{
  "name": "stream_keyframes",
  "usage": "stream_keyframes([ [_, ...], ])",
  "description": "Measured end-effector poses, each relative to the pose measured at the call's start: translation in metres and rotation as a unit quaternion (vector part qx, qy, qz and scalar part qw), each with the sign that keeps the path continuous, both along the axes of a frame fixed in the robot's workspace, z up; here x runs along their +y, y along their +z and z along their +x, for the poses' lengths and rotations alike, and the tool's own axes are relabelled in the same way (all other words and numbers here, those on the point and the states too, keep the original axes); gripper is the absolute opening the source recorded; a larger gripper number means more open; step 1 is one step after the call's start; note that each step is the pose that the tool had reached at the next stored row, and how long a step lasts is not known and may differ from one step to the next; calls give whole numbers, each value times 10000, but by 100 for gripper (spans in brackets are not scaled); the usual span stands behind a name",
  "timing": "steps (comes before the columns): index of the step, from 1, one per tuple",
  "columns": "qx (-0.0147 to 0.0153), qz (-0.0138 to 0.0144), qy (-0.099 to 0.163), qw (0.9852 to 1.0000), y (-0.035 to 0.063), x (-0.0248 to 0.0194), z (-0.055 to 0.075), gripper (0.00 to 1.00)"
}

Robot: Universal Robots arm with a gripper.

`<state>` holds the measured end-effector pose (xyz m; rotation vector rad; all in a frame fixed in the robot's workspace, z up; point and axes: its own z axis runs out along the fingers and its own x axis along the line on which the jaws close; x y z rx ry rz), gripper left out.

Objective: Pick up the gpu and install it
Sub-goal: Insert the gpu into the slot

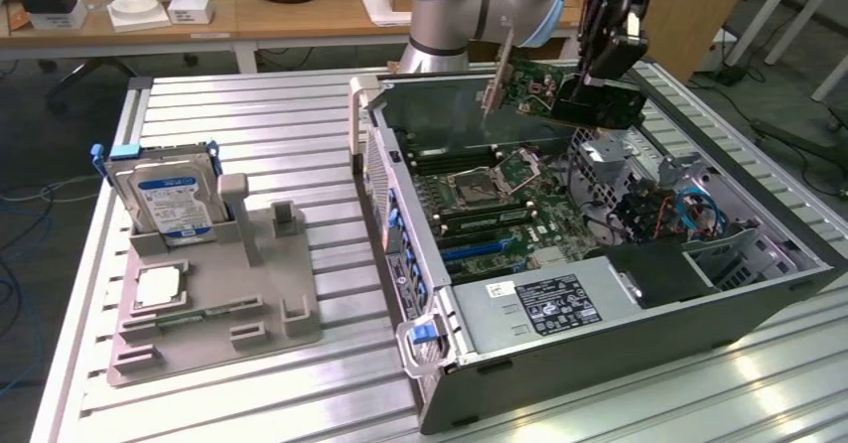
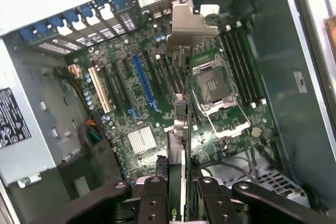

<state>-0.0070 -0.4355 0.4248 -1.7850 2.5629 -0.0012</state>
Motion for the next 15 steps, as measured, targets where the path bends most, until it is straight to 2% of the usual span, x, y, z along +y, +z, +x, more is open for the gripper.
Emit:
stream_keyframes([
  [1, 0, 7, 67, 10000, -7, -1, 0, 26],
  [2, 0, 55, 106, 9999, -8, -1, 1, 26],
  [4, -1, 198, 154, 9997, -12, 0, 0, 26],
  [5, -2, 255, 179, 9995, -14, 0, 0, 26],
  [6, -2, 290, 206, 9994, -18, 0, 0, 26],
  [9, 4, 291, 428, 9987, -35, 0, 0, 26],
  [13, 14, 290, 787, 9965, -59, 0, 0, 26],
  [15, -5, 288, 936, 9952, -66, 0, 0, 26],
])
